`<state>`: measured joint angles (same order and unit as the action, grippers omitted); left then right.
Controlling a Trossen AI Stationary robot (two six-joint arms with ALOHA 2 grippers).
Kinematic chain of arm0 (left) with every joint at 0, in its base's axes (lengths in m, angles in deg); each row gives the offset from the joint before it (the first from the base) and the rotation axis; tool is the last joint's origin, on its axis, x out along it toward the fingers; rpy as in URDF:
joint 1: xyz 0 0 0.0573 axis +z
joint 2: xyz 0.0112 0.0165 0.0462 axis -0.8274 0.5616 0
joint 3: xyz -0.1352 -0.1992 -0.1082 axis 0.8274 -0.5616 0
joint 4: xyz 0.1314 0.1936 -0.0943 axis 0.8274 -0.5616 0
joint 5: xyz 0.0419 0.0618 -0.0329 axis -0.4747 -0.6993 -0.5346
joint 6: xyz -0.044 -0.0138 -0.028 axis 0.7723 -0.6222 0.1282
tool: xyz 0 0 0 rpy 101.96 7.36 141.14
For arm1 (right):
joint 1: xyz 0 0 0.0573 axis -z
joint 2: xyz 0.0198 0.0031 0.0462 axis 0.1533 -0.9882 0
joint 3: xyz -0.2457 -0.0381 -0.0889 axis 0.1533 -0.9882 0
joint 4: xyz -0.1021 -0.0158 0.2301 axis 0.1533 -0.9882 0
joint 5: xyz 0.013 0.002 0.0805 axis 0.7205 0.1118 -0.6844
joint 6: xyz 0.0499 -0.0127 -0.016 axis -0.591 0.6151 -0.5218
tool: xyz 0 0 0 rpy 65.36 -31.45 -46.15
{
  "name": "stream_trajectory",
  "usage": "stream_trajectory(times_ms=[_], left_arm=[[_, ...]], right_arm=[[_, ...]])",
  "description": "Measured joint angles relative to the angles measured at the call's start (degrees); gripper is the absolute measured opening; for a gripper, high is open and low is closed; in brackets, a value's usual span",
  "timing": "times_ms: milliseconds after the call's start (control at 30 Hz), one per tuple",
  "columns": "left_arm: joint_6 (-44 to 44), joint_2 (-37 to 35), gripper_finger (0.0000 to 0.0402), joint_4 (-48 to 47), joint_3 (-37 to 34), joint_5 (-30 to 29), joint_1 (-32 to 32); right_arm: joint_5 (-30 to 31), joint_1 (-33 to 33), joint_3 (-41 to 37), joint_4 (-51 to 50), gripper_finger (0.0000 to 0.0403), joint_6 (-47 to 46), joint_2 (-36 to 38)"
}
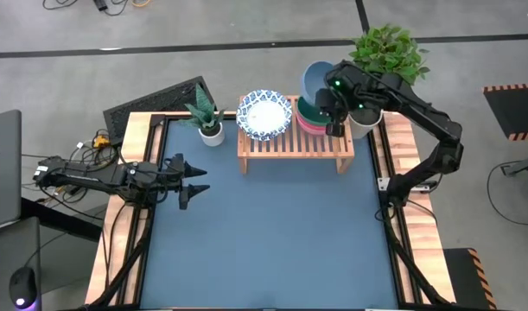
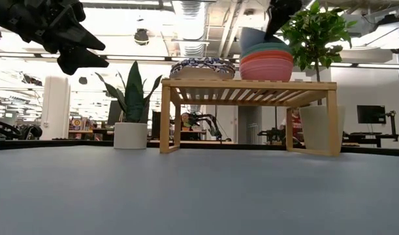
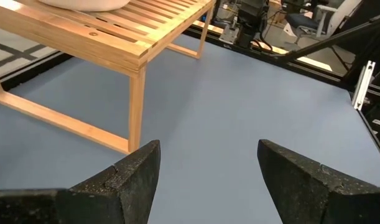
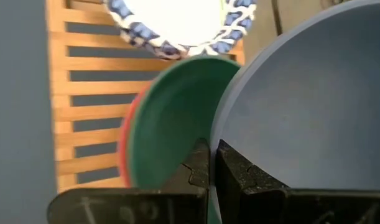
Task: Place and stack bowls onto a shelf
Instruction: Stack the blue bowl on top of the green bowl on the shelf
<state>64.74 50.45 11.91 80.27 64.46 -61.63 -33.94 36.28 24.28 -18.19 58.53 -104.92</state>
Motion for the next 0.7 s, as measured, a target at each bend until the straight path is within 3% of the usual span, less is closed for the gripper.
stream_trajectory(times_ms=[467,700], left_arm=[[0.1,0.0,0.0253,-1.2,0.0,0.0,0.0],[0.1,0.0,0.0253,-1.2,0.0,0.0,0.0]], right_arm=[[-4.5,0.4,0.0,-4.5,0.0028,-4.3,0.0],[-4.3,0.5,0.0,-3.7,0.0087,-6.3,0.0]])
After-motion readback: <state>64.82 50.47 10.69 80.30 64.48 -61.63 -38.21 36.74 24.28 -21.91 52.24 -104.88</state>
